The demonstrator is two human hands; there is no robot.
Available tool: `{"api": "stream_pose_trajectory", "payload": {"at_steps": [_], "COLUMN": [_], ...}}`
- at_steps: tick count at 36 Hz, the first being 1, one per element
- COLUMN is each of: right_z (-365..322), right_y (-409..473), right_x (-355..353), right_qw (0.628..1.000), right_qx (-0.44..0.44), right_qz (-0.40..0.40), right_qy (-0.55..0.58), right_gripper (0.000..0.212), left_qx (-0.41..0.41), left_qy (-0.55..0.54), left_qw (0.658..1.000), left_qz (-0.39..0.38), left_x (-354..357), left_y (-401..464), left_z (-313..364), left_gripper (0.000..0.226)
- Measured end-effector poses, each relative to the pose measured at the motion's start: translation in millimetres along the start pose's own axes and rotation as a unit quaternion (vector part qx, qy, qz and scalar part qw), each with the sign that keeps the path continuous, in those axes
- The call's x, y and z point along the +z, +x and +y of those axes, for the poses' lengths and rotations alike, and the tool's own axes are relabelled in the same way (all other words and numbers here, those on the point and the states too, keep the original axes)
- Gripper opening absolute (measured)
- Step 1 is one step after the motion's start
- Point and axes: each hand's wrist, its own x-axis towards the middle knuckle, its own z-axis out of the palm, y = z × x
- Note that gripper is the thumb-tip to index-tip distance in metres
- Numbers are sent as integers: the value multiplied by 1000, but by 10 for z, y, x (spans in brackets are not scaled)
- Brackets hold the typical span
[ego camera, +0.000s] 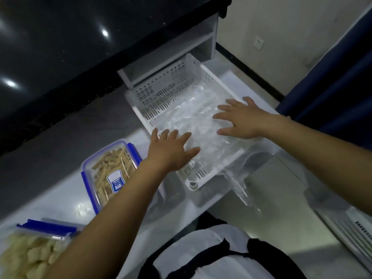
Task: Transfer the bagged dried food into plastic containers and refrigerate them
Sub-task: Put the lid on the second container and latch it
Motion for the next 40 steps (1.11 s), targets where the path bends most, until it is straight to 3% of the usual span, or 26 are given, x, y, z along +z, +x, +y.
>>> {"api": "stream_pose_trajectory", "payload": {"at_steps": [3, 9, 15, 22, 25, 28, 34, 40], "right_z": [40, 38, -226, -742, -900, -952, -797, -359], "right_y": [-83, -512, -1373, -2405, -2758, -3081, -3528, -3549], "right_x": [21, -40, 185, 1174, 1679, 2044, 2555, 3083], "right_qw": [999, 971, 917, 833, 828, 845, 851, 848], "right_qx": [-8, -2, 78, 192, 246, 294, 356, 364], "right_qz": [19, 159, 266, 346, 303, 214, 107, 39], "right_qy": [41, 178, 288, 386, 401, 393, 372, 383], "right_gripper": [66, 63, 61, 62, 64, 66, 67, 67], "left_qx": [-2, -2, 54, 176, 231, 264, 257, 194], "left_qy": [13, -84, -202, -247, -269, -301, -171, -105], "left_qw": [1000, 992, 960, 924, 904, 898, 951, 971], "left_qz": [3, 97, 187, 234, 239, 184, 2, -95], "left_x": [28, -54, 30, 714, 1108, 1524, 2167, 2441], "left_y": [10, -270, -976, -1591, -1835, -2012, -1924, -1504], "left_z": [26, 40, 331, 832, 1128, 1444, 1932, 2270], "left_gripper": [68, 61, 66, 71, 73, 72, 77, 80]}}
